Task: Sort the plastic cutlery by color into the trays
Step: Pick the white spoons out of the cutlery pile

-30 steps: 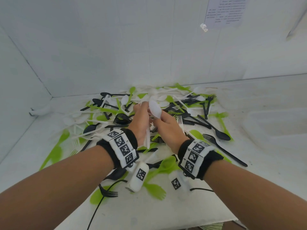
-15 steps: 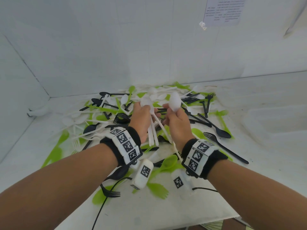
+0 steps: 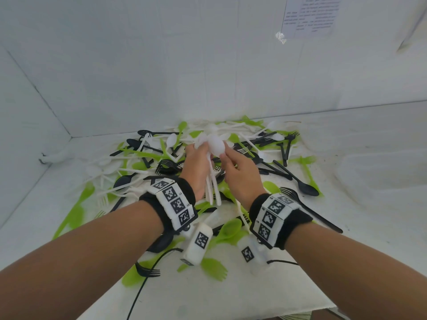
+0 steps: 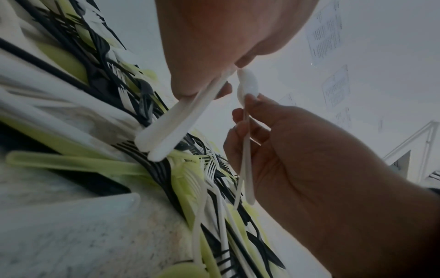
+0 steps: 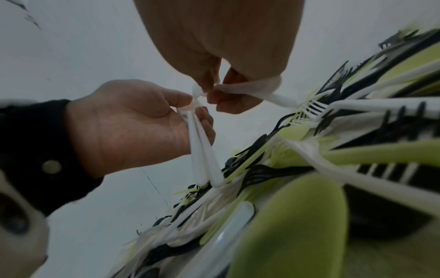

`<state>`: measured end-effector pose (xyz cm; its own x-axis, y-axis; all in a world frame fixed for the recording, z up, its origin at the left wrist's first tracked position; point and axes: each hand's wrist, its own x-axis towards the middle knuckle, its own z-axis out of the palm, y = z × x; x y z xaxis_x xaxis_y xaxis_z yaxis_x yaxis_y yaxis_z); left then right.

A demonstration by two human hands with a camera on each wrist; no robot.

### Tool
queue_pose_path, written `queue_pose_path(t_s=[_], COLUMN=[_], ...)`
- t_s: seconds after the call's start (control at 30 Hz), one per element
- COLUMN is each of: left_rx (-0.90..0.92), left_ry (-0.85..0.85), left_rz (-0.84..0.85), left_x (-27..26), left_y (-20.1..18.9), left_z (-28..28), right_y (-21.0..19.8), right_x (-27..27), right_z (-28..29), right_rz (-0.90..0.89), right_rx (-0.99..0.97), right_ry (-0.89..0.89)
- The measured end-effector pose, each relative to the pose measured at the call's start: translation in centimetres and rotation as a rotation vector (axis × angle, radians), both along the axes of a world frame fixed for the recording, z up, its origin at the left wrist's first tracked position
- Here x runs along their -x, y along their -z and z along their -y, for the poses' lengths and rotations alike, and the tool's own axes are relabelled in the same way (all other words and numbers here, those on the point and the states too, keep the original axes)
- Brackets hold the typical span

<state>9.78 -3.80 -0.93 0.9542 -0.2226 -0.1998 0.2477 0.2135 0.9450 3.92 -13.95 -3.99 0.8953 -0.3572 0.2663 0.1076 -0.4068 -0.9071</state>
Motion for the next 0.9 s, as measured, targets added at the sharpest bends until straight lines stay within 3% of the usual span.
queue_pose_path(t_s=[0.33, 0.6, 0.8, 0.9], left_rx=[-0.103, -0.156, -0.252, -0.326], left_ry=[0.057, 0.022, 0.014, 0.015], left_rz=[-0.027, 0.016, 0.09, 0.127], left_x=[1.3, 1.5, 1.1, 0.8], left_y=[-0.9, -0.7, -0.6, -0.3], left_z=[0.3, -0.6, -0.9, -1.1], right_y=[0.1, -0.1, -0.6, -0.6], right_x=[-0.3, -0.2, -0.2, -0.1], right_z=[-1.0, -1.6, -2.4, -2.3], right_rz=[0.002, -0.056, -0.008, 0.012], right_rx=[-0.071, -0.221, -0.325, -0.243], right_ry=[0.042, -0.075, 0.027, 0.056])
